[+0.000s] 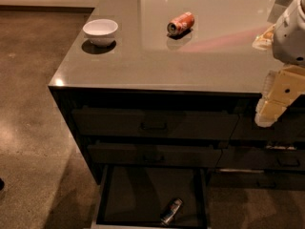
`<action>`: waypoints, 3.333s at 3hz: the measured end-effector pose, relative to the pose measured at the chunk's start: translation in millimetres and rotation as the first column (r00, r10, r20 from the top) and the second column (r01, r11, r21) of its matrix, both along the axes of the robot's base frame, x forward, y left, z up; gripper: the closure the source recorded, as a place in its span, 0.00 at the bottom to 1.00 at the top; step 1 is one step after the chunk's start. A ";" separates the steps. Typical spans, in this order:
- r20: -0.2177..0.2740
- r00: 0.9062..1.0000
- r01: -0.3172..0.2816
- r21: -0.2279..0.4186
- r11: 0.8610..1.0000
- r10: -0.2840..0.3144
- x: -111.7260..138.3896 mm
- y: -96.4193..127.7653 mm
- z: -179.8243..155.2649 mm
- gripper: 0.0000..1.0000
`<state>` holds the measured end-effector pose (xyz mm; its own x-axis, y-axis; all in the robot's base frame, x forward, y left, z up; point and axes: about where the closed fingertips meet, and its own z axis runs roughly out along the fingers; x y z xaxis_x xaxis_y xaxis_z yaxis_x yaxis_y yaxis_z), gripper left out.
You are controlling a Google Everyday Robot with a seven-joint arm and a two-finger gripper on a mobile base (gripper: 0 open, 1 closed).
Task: Pick redbull can from bottom drawer and place on counter
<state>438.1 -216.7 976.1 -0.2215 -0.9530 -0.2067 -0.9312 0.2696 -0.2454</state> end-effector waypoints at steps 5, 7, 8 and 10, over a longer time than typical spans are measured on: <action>-0.118 0.993 -0.001 0.033 0.999 0.005 -8.4 -1.0 -166.1 0.00; -0.222 0.963 -0.162 -0.011 0.987 0.155 -6.1 31.7 -273.2 0.00; -0.220 0.925 -0.295 0.094 0.951 0.309 -34.8 55.7 -359.6 0.00; -0.161 0.889 -0.420 0.089 0.903 0.430 -22.8 73.5 -386.8 0.00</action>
Offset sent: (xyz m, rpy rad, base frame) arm 0.0267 -0.0003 -0.1623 0.0435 0.1283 -0.0431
